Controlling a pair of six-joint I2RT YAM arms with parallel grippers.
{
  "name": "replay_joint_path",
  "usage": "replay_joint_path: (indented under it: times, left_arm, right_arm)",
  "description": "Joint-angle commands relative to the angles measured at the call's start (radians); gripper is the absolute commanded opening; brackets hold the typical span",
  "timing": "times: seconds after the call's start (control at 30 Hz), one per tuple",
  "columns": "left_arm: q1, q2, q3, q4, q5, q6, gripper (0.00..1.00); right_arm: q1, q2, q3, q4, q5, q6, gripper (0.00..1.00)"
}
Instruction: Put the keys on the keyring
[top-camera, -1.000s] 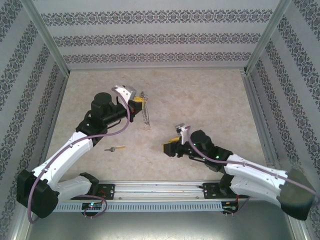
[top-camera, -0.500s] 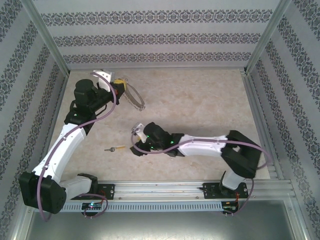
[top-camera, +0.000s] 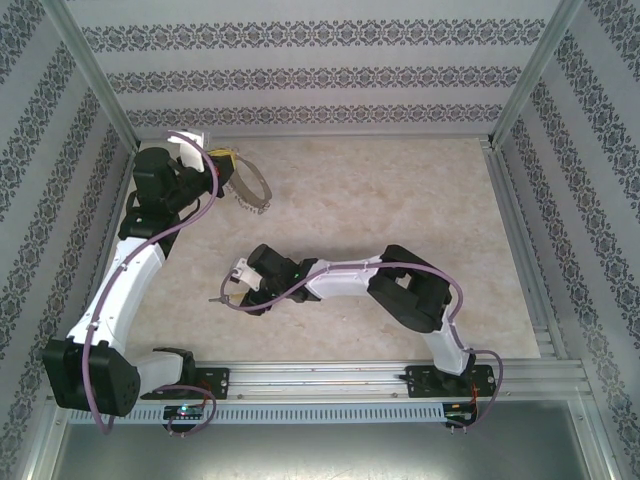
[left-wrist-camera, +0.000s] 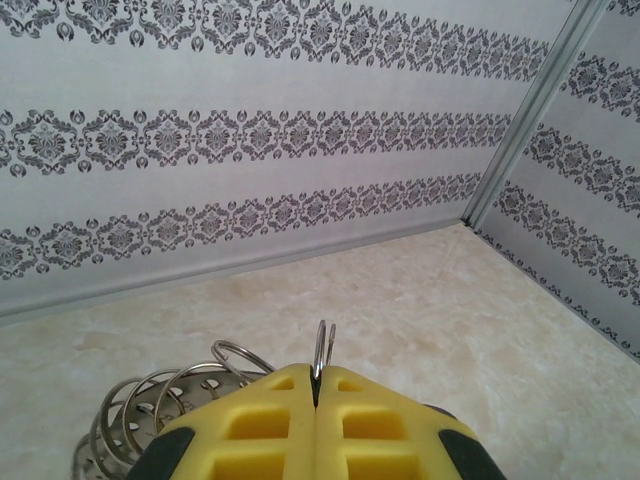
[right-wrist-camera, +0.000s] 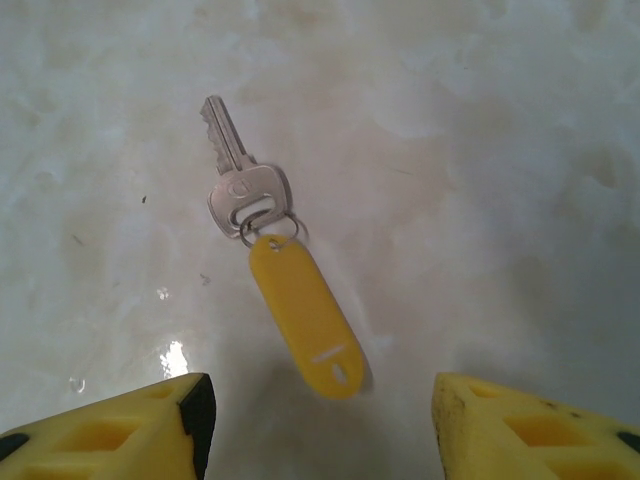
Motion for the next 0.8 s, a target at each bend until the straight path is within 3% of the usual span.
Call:
replay_joint_path:
  times: [0.0,0.27,0.67,0.77]
  left_arm:
    - [0.018,0.008,0.058,0.019,0.036,-0.019,0.00]
    - [0.025,0.016,0.076,0.008,0.047,-0.016,0.00]
    - [0.031,0.020,0.078,0.007,0.068,-0.030,0.00]
    - [0.032,0.022,0.080,-0.008,0.084,-0.040,0.00]
  right_arm:
    - [0.011,0.039,0.063,-0.030,-0.057,-0.045,0.60]
    - [0.011,0.120,0.137,-0.046,-0.087,-0.051,0.54]
    - [0.006,0.091,0.099,-0.039,-0.126,-0.031,0.05]
    - [-0.009,0.038,0.033,-0.030,-0.125,-0.016,0.00]
